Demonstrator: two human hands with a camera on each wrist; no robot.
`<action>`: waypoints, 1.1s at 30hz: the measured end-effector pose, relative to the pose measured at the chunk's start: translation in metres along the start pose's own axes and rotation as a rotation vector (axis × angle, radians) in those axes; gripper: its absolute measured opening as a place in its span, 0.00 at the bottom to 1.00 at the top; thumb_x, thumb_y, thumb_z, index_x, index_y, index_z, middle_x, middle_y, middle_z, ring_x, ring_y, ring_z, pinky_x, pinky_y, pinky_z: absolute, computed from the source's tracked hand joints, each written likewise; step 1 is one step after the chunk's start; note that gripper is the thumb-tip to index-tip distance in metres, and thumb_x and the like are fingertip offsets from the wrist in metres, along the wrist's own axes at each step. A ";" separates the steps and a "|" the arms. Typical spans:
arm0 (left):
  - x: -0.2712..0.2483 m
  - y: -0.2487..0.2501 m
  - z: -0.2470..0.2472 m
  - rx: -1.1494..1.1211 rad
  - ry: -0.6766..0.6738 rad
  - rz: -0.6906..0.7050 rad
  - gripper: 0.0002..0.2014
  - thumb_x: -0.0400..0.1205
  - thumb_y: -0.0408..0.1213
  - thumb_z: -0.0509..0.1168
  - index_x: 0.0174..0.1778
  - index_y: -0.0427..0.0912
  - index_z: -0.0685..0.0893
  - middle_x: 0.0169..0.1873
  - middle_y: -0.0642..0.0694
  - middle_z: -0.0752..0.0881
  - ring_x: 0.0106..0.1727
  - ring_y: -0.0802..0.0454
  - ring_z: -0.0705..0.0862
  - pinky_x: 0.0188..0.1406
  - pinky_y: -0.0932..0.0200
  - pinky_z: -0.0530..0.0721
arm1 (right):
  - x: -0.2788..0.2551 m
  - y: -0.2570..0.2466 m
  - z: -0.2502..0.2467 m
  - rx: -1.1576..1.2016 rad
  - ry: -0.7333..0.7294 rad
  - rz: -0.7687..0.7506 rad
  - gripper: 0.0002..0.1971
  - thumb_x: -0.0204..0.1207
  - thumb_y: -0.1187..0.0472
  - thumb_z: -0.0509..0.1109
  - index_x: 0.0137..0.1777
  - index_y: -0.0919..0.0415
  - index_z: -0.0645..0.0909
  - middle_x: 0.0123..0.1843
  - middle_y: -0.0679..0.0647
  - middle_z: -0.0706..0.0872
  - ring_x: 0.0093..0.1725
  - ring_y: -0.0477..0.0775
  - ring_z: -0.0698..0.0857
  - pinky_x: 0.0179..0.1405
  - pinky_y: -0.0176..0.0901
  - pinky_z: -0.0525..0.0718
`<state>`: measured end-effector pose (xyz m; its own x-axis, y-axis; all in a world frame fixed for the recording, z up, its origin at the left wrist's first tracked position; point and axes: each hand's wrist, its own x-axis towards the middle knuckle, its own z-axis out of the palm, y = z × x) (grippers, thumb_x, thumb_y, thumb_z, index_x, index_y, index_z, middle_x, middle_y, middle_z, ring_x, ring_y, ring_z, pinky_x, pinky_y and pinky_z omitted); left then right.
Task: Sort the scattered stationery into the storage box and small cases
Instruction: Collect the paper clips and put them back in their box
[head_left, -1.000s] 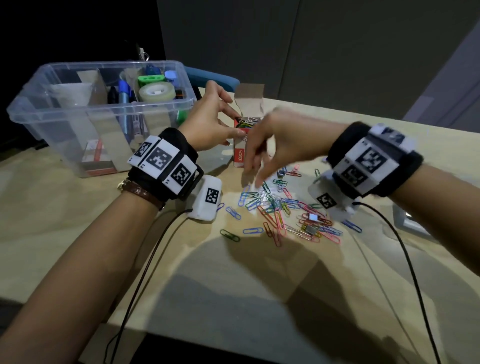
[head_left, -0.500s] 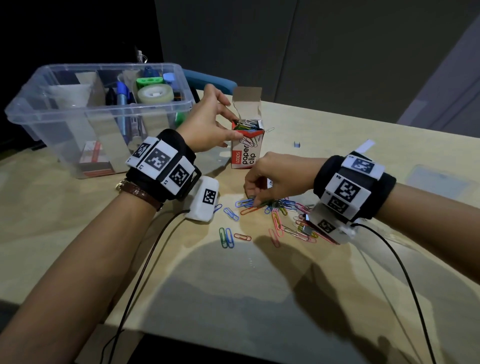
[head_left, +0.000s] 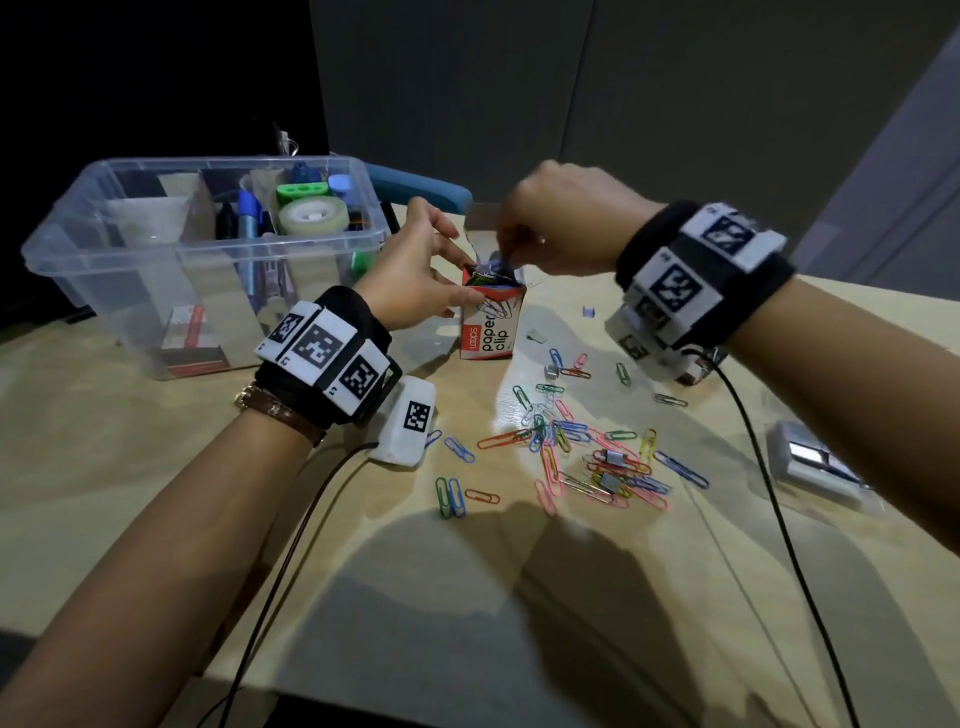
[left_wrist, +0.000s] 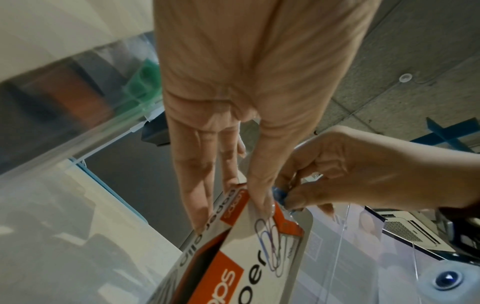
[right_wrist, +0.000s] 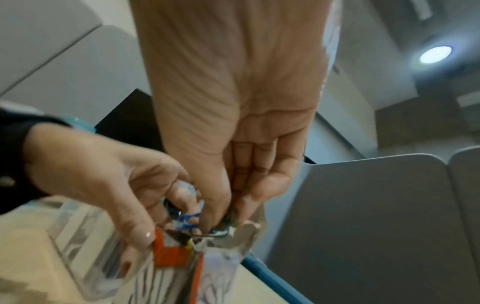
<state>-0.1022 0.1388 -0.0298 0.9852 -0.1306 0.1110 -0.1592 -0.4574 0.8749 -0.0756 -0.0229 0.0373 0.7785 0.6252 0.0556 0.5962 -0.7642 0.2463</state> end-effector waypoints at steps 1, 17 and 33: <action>0.000 0.000 0.000 -0.003 0.003 0.001 0.28 0.73 0.28 0.76 0.58 0.44 0.63 0.57 0.44 0.84 0.48 0.46 0.89 0.47 0.43 0.90 | 0.004 -0.007 0.002 -0.044 -0.035 0.000 0.08 0.81 0.55 0.68 0.55 0.54 0.86 0.46 0.53 0.79 0.47 0.59 0.84 0.40 0.49 0.80; 0.000 0.000 0.001 0.011 0.023 0.000 0.29 0.73 0.30 0.76 0.59 0.44 0.64 0.56 0.44 0.85 0.47 0.48 0.89 0.47 0.44 0.90 | -0.014 0.003 0.002 0.357 0.187 -0.061 0.05 0.72 0.55 0.79 0.47 0.52 0.90 0.43 0.46 0.89 0.39 0.38 0.85 0.54 0.43 0.87; -0.003 0.003 0.003 0.051 0.034 -0.003 0.28 0.74 0.31 0.76 0.58 0.44 0.63 0.59 0.43 0.85 0.48 0.47 0.89 0.48 0.42 0.90 | -0.042 -0.026 0.062 0.526 -0.465 -0.148 0.09 0.73 0.59 0.79 0.35 0.51 0.82 0.33 0.44 0.87 0.33 0.43 0.83 0.34 0.35 0.84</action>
<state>-0.1062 0.1356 -0.0288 0.9872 -0.0998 0.1246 -0.1581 -0.5022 0.8502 -0.1116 -0.0388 -0.0311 0.6157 0.6852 -0.3891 0.6264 -0.7252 -0.2859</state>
